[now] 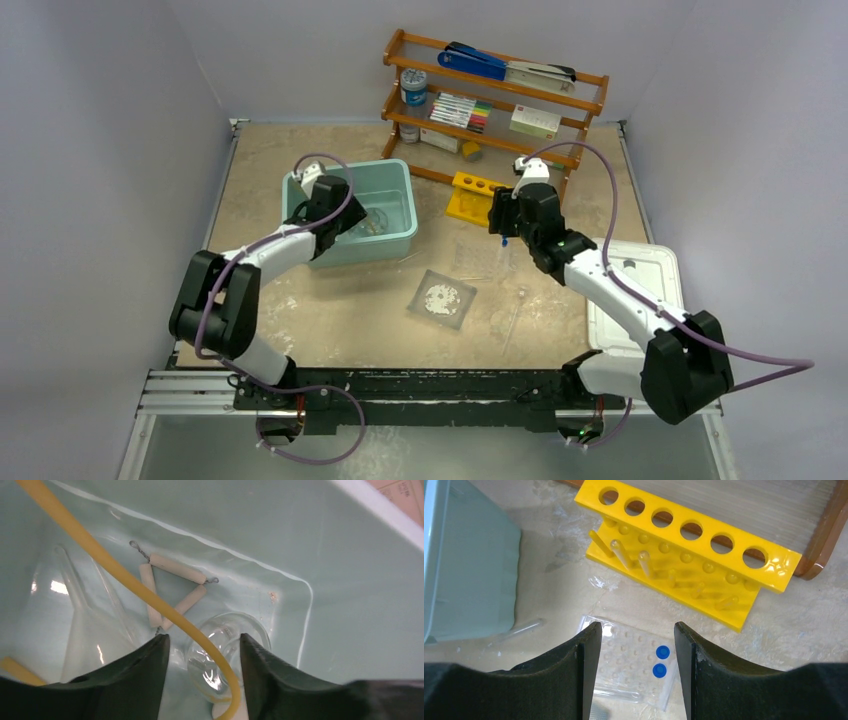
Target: Organize the chemistry lab equipment
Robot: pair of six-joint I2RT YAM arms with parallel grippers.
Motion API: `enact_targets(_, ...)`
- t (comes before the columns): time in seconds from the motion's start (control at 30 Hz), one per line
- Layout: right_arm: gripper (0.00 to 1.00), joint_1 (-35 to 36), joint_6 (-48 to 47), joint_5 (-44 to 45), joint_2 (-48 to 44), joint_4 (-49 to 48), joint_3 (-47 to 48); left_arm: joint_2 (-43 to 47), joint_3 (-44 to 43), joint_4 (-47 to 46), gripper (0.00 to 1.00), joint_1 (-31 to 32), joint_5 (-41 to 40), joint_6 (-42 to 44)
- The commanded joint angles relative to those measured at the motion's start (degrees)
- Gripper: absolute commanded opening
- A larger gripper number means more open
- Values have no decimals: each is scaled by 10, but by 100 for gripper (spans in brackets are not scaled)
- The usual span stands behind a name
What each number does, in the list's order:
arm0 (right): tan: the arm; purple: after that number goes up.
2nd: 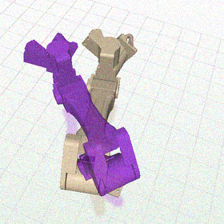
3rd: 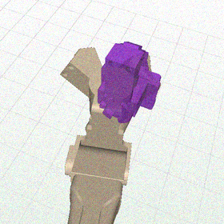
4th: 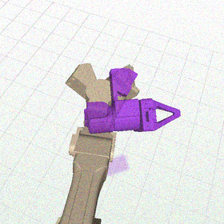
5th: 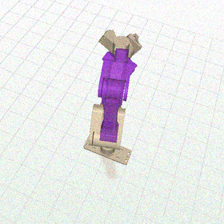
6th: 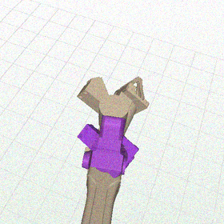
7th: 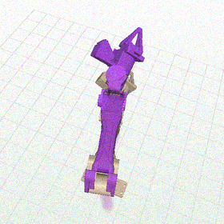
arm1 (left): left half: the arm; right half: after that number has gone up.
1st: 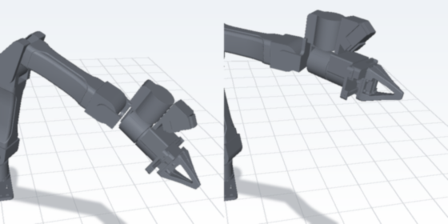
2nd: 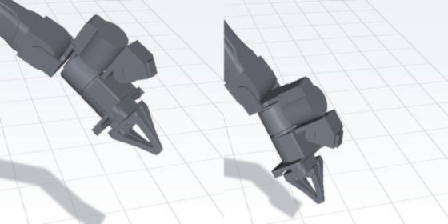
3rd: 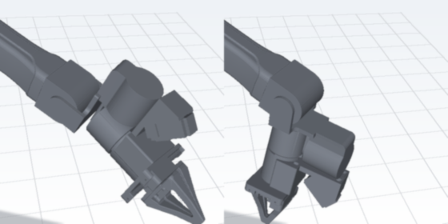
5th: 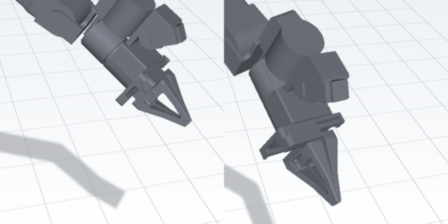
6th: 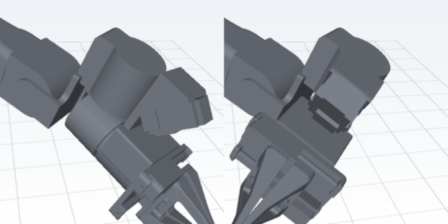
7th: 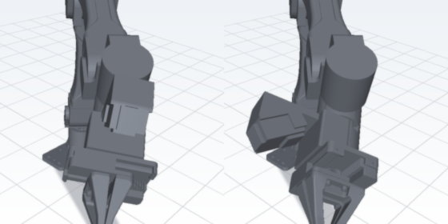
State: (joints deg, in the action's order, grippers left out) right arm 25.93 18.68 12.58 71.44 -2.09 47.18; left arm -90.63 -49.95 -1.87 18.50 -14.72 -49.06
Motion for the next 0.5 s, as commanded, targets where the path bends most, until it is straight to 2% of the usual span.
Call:
enact_targets(0.0, 58, -1, 5, 21, -28, -2, -5, 99, -3, -41, 59, 10, -9, 11)
enact_targets(0.1, 58, -1, 8, 34, -34, 8, 0, 157, -25, -23, 66, 33, -25, 39)
enact_targets(0.27, 58, -1, 22, 43, -34, -5, 3, 228, -42, 0, 67, 130, -76, 75)
enact_targets(0.37, 58, -1, 27, 35, -10, -7, 16, 247, -18, 14, 66, 190, -73, 62)
enact_targets(0.47, 58, -1, 22, 26, 17, -16, 33, 258, 46, -7, 64, 266, -78, 18)
